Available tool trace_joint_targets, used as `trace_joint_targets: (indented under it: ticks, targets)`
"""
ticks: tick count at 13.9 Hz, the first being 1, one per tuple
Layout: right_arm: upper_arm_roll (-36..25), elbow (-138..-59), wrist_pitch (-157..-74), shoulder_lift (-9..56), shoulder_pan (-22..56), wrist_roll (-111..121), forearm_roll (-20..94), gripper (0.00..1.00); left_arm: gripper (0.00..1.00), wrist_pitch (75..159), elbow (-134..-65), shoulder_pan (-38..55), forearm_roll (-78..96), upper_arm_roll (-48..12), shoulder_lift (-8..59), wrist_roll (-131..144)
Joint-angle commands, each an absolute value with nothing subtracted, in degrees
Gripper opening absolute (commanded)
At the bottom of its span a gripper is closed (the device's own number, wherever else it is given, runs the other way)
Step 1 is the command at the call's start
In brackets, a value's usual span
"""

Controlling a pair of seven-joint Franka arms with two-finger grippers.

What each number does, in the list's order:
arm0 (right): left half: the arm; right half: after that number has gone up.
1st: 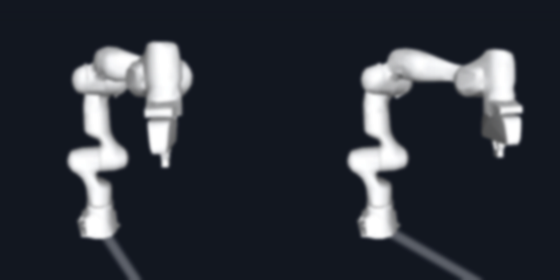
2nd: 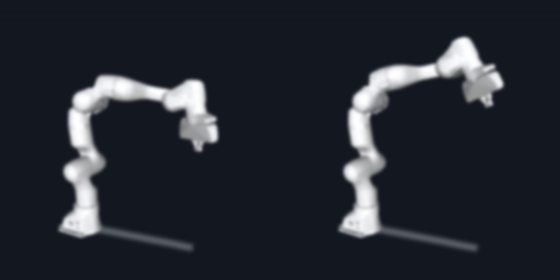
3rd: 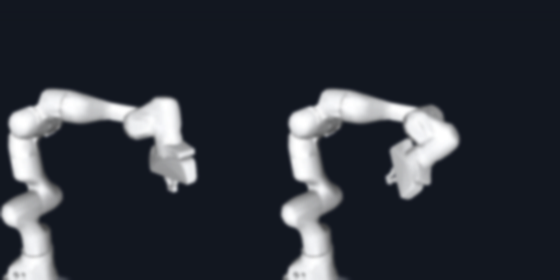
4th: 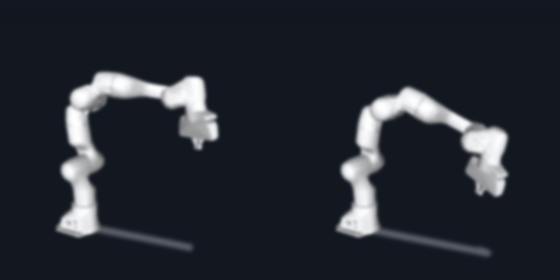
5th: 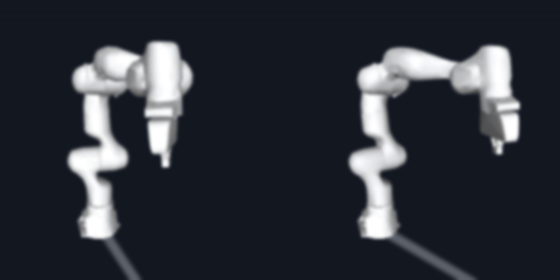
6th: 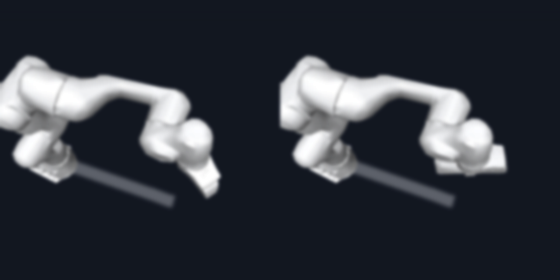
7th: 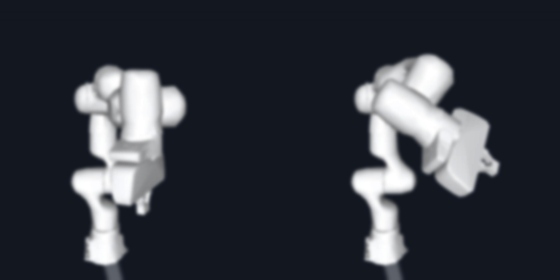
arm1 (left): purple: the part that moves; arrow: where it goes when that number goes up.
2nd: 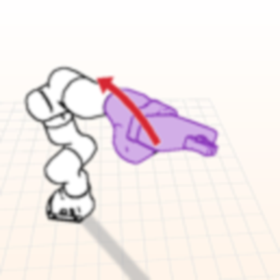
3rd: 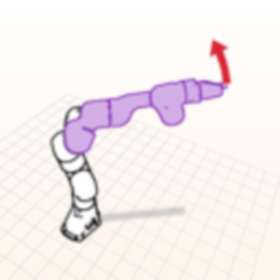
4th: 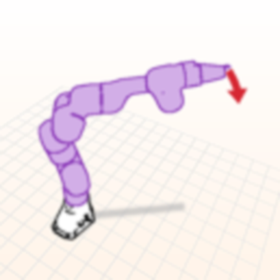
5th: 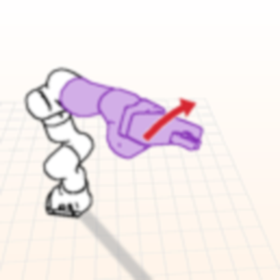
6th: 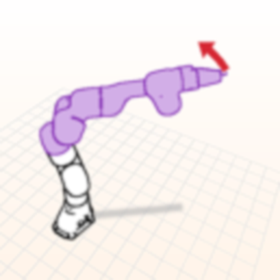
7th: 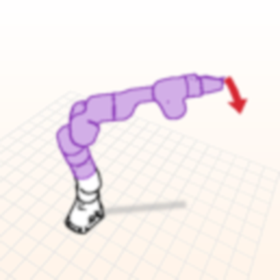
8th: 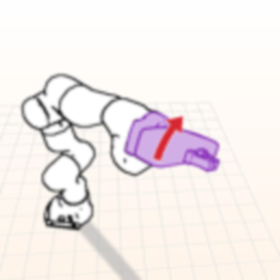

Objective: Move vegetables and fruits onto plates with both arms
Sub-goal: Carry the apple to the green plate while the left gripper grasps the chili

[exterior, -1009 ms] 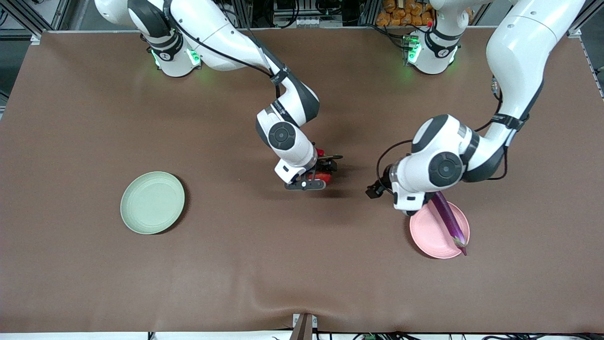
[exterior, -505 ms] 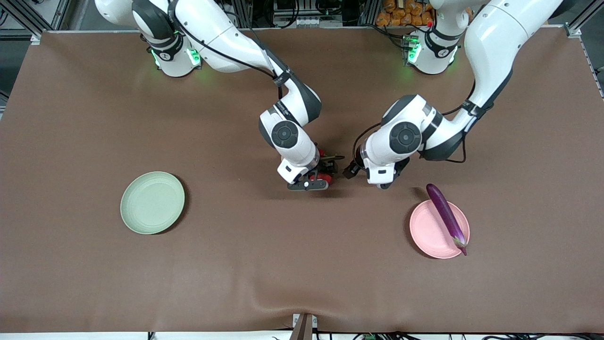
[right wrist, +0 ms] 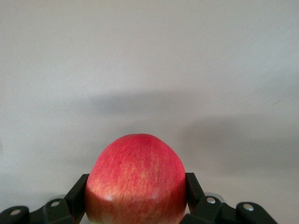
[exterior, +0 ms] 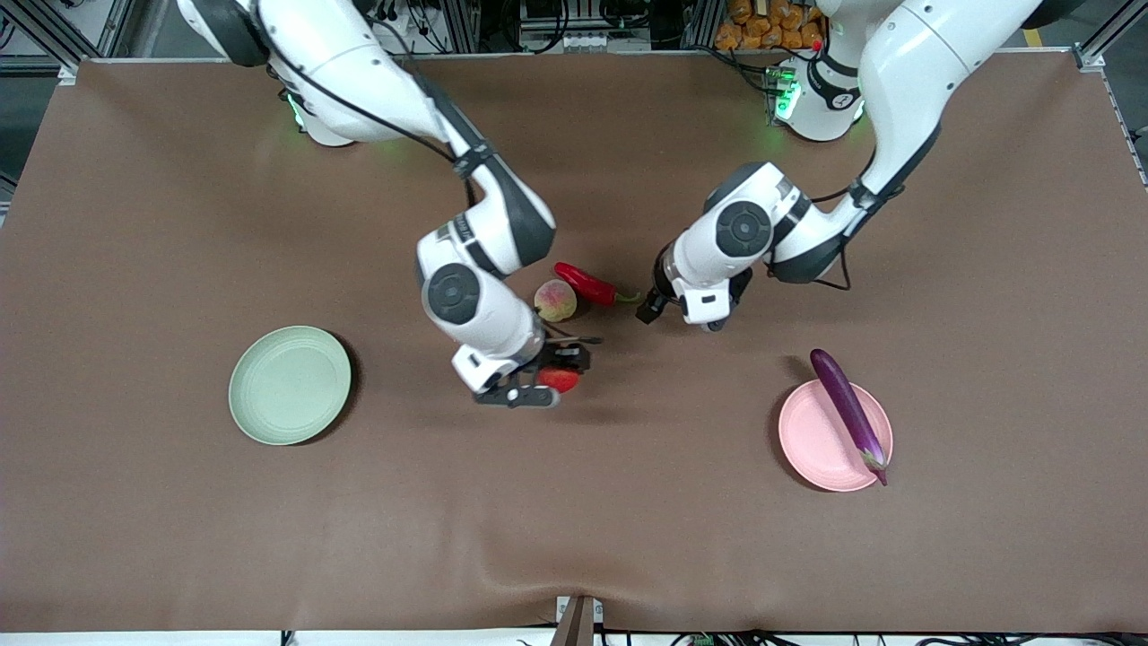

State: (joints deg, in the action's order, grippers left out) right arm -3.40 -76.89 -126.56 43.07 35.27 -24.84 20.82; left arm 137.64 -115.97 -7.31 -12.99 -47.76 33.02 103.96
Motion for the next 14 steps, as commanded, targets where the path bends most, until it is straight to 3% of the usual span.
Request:
trace_joint_targets:
  ticks: [1, 2, 3, 4, 9, 12, 13, 14]
  targets:
    - [-2.3, -78.3, -120.4, 38.8, 28.9, -17.1, 20.0, 0.69, 1.0, 140.5, -117.6, -4.4, -17.8, -47.0, 32.3, 112.0]
    - [-2.3, -78.4, -118.0, 37.4, 26.3, -15.1, 20.0, 0.69, 0.98, 141.8, -117.5, -4.2, -20.2, -46.8, 33.4, 115.2]
    - [-2.3, -78.7, -115.3, 36.5, 23.5, -13.0, 20.0, 0.69, 0.88, 143.0, -117.5, -4.0, -22.5, -46.8, 34.5, 118.4]
    - [-2.3, -78.9, -112.5, 35.6, 20.6, -9.6, 20.0, 0.69, 0.85, 143.4, -117.4, -3.5, -24.9, -46.7, 35.5, 121.3]
    - [-2.5, -92.6, -109.1, 29.0, 9.4, 8.1, 19.8, 0.68, 0.85, 146.4, -114.4, 6.0, -32.3, -38.3, 38.3, 134.2]
    - [-2.5, -97.2, -109.2, 29.0, 3.4, 14.6, 16.0, 0.68, 0.85, 146.5, -112.8, 9.1, -32.3, -36.1, 39.5, 135.6]
    - [-2.4, -97.1, -109.2, 29.7, 1.6, 16.3, 14.3, 0.68, 0.81, 146.5, -112.7, 9.1, -32.3, -36.1, 39.7, 135.6]
    - [-2.4, -96.9, -109.4, 30.3, -0.1, 18.4, 12.8, 0.68, 0.7, 146.5, -112.7, 9.1, -32.4, -36.1, 39.9, 135.6]
